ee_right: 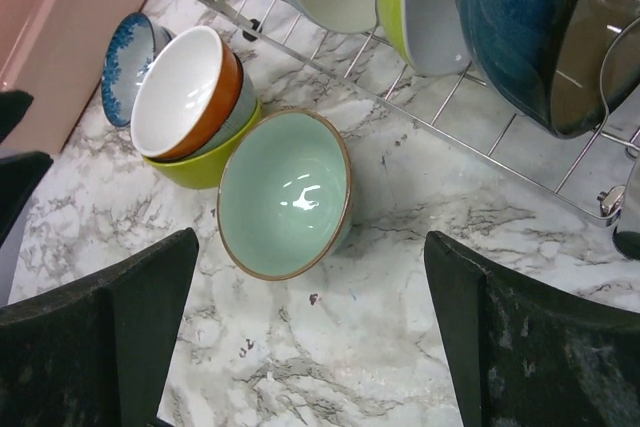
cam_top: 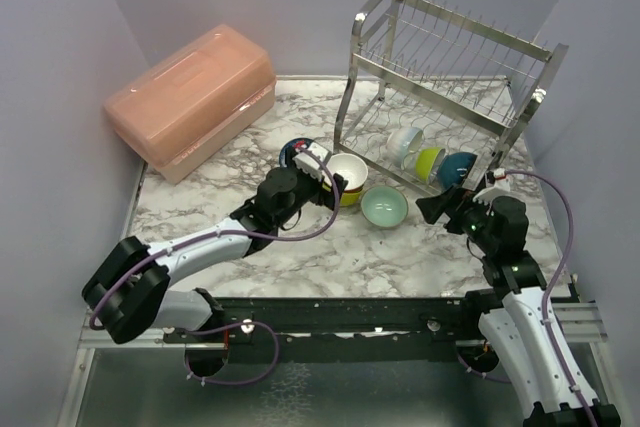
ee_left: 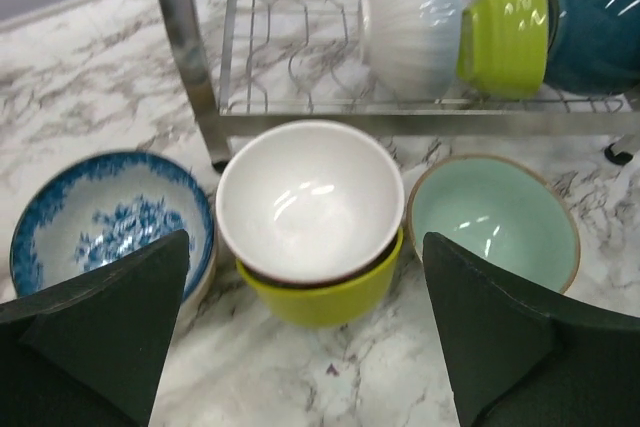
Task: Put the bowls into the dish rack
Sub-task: Pick up the bowl from the center of the board.
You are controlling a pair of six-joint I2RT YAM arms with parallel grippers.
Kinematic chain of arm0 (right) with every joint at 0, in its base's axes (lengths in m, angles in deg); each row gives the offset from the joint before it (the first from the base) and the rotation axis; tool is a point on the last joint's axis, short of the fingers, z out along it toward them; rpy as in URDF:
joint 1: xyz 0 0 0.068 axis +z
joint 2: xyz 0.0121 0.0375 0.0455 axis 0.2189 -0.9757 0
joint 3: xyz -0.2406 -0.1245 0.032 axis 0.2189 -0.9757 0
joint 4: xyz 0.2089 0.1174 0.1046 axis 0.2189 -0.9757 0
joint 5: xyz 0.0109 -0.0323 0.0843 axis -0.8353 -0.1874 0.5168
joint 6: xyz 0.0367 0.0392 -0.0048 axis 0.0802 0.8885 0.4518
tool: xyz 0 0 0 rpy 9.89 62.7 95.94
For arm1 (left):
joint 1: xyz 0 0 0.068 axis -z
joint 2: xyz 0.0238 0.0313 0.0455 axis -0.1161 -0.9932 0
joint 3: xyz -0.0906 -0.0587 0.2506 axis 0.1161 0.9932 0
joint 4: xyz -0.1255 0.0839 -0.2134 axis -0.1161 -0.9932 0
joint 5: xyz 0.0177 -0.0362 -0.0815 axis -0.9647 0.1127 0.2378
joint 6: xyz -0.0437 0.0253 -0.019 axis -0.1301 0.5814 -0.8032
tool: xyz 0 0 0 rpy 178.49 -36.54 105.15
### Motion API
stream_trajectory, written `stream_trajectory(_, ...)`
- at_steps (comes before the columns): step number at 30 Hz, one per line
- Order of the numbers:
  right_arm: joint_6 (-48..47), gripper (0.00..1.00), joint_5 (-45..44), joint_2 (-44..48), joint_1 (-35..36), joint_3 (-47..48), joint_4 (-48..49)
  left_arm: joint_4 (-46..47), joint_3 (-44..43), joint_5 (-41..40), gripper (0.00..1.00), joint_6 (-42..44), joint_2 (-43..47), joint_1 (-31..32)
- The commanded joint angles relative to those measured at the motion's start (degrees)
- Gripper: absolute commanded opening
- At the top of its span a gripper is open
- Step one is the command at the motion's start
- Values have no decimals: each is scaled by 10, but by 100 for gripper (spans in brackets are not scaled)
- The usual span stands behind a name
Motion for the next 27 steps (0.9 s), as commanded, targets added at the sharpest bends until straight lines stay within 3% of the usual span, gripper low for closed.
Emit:
stream_trajectory(1,16,100,1,-15,2,-15,35,-48,58,-64,99,-71,55,-2)
stream_trajectory(11,32,100,40,-73,2,-28,81,-57,148,-24,99,-170,101,-6)
stream_trajectory(27,75,94,115,-187,2,-83,223,-34,111,58,99,-366,9,-11)
